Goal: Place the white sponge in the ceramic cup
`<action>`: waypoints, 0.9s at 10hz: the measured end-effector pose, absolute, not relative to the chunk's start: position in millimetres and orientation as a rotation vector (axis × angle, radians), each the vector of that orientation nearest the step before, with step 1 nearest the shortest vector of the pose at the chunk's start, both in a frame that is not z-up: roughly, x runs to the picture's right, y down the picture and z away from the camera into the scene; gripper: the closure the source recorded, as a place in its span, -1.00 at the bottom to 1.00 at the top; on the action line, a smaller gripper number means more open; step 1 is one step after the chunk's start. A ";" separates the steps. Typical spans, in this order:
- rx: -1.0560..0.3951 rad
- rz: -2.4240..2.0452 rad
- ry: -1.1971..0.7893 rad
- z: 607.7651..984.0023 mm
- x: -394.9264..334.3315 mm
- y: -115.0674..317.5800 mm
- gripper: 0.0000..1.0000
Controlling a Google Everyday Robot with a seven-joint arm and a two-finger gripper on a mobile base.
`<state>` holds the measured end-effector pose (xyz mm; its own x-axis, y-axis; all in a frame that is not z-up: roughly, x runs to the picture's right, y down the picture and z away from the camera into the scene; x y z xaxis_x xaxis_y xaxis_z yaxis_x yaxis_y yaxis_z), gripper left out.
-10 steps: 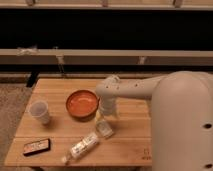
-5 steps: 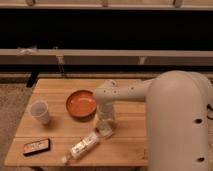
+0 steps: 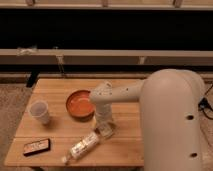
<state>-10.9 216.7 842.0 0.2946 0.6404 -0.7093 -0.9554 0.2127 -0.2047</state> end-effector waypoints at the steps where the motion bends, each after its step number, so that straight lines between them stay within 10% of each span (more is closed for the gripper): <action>1: -0.697 1.185 0.546 842.3 -10.0 216.9 -0.23; 6: -0.664 1.223 0.520 834.7 -2.7 203.9 0.82; 9: -0.620 1.263 0.442 814.8 8.0 162.7 1.00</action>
